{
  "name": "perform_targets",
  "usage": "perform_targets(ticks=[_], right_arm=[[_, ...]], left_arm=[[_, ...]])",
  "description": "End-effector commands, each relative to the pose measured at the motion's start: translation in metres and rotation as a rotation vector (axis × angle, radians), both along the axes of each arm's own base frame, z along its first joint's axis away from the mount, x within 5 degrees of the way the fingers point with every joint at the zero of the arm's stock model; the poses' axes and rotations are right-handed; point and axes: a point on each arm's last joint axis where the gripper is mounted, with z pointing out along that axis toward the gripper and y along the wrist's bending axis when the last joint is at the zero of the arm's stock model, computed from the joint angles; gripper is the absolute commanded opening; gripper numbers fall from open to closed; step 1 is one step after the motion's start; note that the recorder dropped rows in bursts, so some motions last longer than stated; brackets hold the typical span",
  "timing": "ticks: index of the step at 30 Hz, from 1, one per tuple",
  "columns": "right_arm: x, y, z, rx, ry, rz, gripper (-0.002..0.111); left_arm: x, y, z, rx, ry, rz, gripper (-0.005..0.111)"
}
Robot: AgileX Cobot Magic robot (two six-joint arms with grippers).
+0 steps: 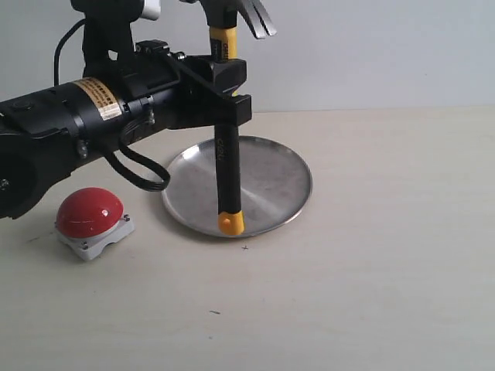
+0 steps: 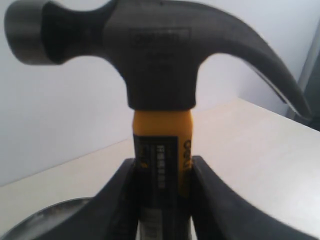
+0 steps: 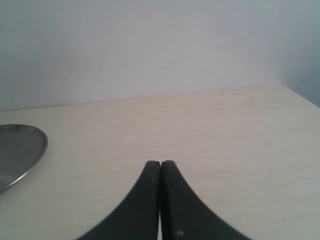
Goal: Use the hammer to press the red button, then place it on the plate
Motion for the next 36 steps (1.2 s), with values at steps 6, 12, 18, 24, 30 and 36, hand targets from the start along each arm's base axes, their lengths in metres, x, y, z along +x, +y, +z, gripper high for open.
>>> perform_targets(ticks=[6,12,18,24,30,36], right_arm=[[0.0,0.0,-0.001,-0.012,-0.007,-0.007,0.0],[0.0,0.0,-0.001,-0.012,-0.007,-0.007,0.0],[0.0,0.0,-0.001,-0.012,-0.007,-0.007,0.0],[0.0,0.0,-0.001,-0.012,-0.007,-0.007,0.0],[0.001,0.0,0.012,0.045,-0.149,-0.002,0.0],[0.0,0.001,0.028,0.056,-0.326,0.004,0.0]], left_arm=[[-0.011,-0.009,0.016,-0.046,-0.085,-0.144,0.0],[-0.011,-0.009,0.017,-0.019,-0.118,-0.149,0.0],[-0.011,-0.009,0.017,-0.011,-0.127,-0.15,0.0],[-0.01,-0.01,0.013,0.011,-0.123,-0.148,0.0],[-0.01,-0.01,0.012,0.014,-0.12,-0.148,0.0],[-0.009,-0.01,0.012,0.016,-0.117,-0.147,0.0]])
